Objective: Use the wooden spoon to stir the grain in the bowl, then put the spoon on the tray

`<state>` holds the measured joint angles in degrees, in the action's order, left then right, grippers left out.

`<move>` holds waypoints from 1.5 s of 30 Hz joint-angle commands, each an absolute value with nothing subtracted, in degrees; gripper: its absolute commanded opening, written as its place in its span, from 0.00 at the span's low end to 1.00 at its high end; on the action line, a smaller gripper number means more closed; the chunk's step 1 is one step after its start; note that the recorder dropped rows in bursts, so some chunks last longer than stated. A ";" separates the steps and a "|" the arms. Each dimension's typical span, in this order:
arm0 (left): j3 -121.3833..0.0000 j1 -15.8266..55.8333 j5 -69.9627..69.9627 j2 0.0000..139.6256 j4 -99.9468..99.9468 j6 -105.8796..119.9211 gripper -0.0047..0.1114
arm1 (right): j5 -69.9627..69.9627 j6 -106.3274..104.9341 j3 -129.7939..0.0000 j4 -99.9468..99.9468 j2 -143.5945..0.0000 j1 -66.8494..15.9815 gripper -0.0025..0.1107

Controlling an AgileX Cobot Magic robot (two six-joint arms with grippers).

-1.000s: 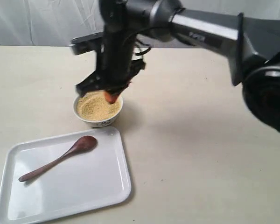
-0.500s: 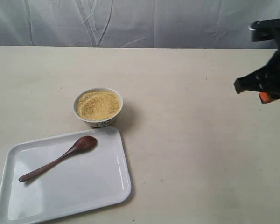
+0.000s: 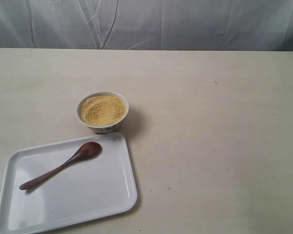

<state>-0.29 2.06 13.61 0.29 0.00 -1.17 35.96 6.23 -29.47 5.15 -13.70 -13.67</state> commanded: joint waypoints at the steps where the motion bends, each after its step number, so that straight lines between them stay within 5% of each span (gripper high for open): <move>1: 0.00 1.80 13.22 0.00 0.30 -1.12 0.04 | 36.17 6.15 -29.29 4.93 -6.05 -13.35 0.02; 15: 0.00 1.80 13.22 0.00 -0.94 -1.12 0.04 | 36.28 6.04 -29.16 0.00 0.00 -2.71 0.02; 26: 0.00 1.80 13.22 0.00 -0.94 -1.12 0.04 | 36.06 6.04 -27.98 0.37 0.00 -2.12 0.02; 45: 0.00 1.80 13.22 0.00 -0.94 -1.12 0.04 | 23.33 6.17 -1.69 0.97 0.00 -2.02 0.02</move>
<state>-0.29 2.06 13.61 0.29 -0.81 -1.17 25.85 6.23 -4.48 0.52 -0.39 -2.45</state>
